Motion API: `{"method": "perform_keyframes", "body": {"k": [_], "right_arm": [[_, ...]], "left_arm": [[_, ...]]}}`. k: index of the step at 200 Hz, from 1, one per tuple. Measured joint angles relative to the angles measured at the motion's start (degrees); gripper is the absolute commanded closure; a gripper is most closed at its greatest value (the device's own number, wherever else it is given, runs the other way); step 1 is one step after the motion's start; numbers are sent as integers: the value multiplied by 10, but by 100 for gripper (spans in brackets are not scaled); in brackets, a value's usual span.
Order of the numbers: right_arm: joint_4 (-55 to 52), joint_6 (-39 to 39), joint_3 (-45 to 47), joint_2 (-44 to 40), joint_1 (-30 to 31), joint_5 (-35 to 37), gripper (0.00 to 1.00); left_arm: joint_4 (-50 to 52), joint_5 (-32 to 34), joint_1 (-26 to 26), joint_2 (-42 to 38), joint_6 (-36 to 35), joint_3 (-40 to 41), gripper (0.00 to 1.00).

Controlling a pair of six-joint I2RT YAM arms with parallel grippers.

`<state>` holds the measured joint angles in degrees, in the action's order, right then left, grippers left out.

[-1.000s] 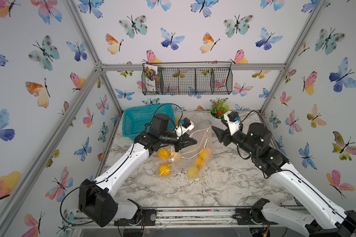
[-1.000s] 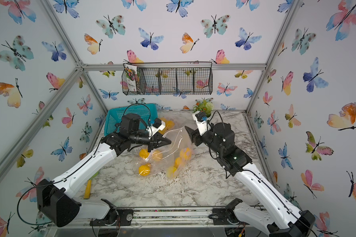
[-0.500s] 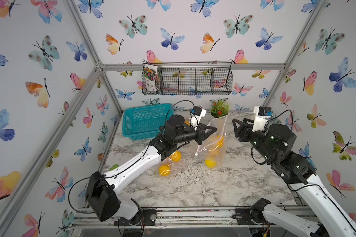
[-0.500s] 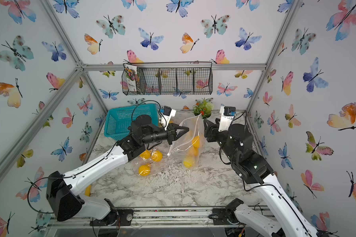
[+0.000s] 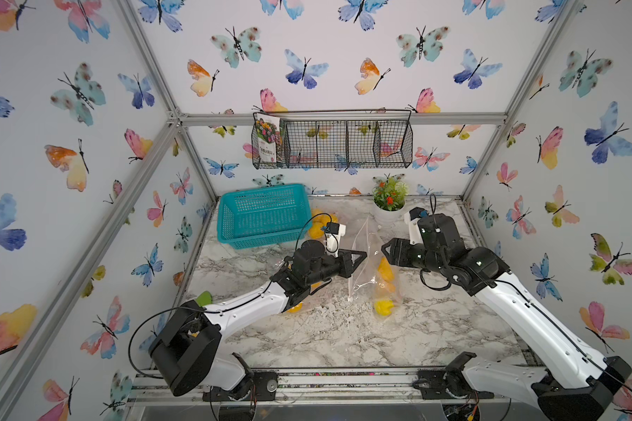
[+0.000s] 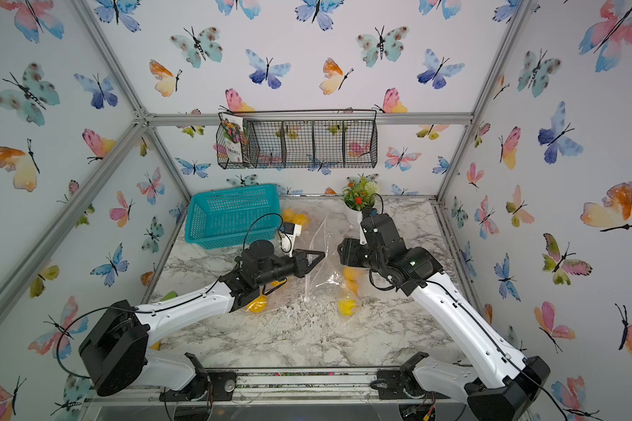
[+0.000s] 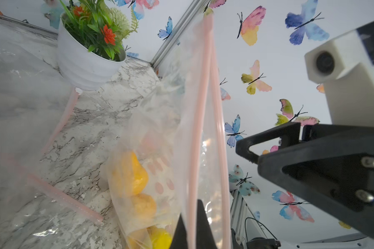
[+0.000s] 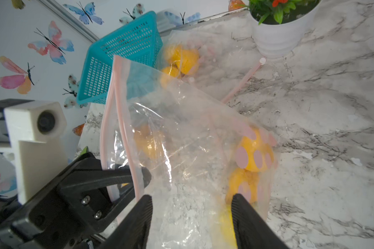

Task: Open the zip-top bag and take out the pear
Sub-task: Open the zipper of the food storage bag at the center of the board.

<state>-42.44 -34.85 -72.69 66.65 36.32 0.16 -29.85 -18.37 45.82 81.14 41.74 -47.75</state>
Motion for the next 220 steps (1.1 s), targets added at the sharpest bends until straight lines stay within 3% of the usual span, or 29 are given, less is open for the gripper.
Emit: {"method": "perform_keyframes", "body": {"k": [17,45,119,142,170,220], "right_arm": [[-9,-11,0,3,9,-10,26],[-14,-27,-1,14,39,-21,29],[-69,-44,-80,36,58,8,50],[-87,-42,-102,53,58,34,67],[-117,-38,-121,64,58,59,84],[-212,-28,-173,67,60,138,92]], "left_arm": [[-31,-6,0,0,19,9,100],[-97,-26,0,0,50,26,100],[-209,-91,1,16,113,5,100],[-219,-102,5,18,115,-5,100],[-212,-104,12,17,104,-5,100],[-37,-49,12,0,-1,-63,100]]}}
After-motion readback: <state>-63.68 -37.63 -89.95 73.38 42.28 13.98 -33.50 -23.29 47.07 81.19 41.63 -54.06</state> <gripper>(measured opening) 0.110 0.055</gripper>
